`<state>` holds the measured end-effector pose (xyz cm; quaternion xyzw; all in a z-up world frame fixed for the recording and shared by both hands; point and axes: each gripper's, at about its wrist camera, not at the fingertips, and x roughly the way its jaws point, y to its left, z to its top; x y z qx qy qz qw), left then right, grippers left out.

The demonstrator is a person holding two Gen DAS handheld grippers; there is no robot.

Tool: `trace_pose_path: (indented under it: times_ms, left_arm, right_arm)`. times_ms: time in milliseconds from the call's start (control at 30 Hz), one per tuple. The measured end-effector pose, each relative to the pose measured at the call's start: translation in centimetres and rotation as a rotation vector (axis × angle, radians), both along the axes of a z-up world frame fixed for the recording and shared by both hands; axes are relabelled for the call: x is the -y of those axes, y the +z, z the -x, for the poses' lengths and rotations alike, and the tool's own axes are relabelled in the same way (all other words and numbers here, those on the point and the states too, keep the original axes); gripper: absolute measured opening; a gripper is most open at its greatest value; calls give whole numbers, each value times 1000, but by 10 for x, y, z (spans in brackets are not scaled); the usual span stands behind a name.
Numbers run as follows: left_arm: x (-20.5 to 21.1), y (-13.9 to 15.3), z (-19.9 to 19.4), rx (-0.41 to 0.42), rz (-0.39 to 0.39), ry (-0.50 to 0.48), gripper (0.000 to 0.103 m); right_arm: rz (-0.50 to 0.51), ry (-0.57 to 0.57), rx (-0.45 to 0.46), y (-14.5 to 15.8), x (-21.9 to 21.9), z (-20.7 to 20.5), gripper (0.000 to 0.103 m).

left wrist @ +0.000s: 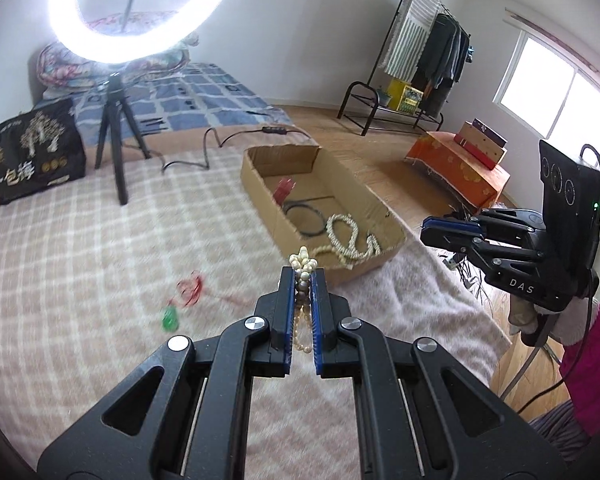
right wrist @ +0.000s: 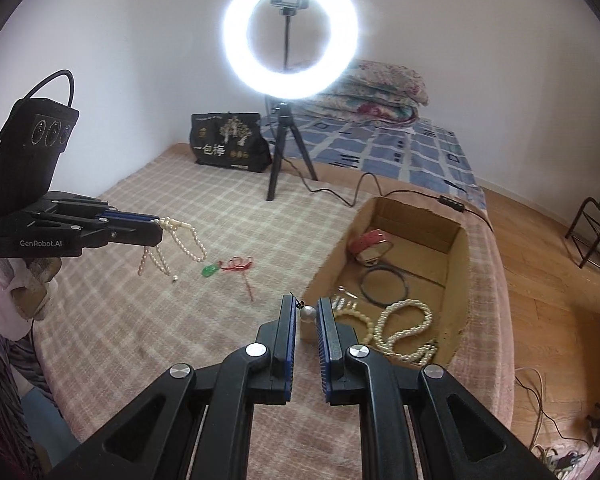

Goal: Organize jewelry
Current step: 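Carry pearl strand with left tool while right tool carries earring to box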

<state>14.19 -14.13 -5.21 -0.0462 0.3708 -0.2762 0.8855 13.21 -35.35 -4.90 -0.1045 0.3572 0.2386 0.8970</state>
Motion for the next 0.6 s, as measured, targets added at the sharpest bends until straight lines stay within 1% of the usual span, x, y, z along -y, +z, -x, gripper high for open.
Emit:
trace_pose_path:
  times_ms: [233, 467, 600]
  left_arm:
    - [38, 0, -25, 19, -15, -26, 5]
    - [67, -9, -47, 18, -24, -38, 5]
    - [84, -16, -57, 24, -43, -47, 5]
  right_arm:
    - [-8, -51, 7, 2, 20, -26, 8]
    - [-17, -95, -1, -2, 34, -62, 8]
    - [-16, -122, -4, -8, 40, -86, 8]
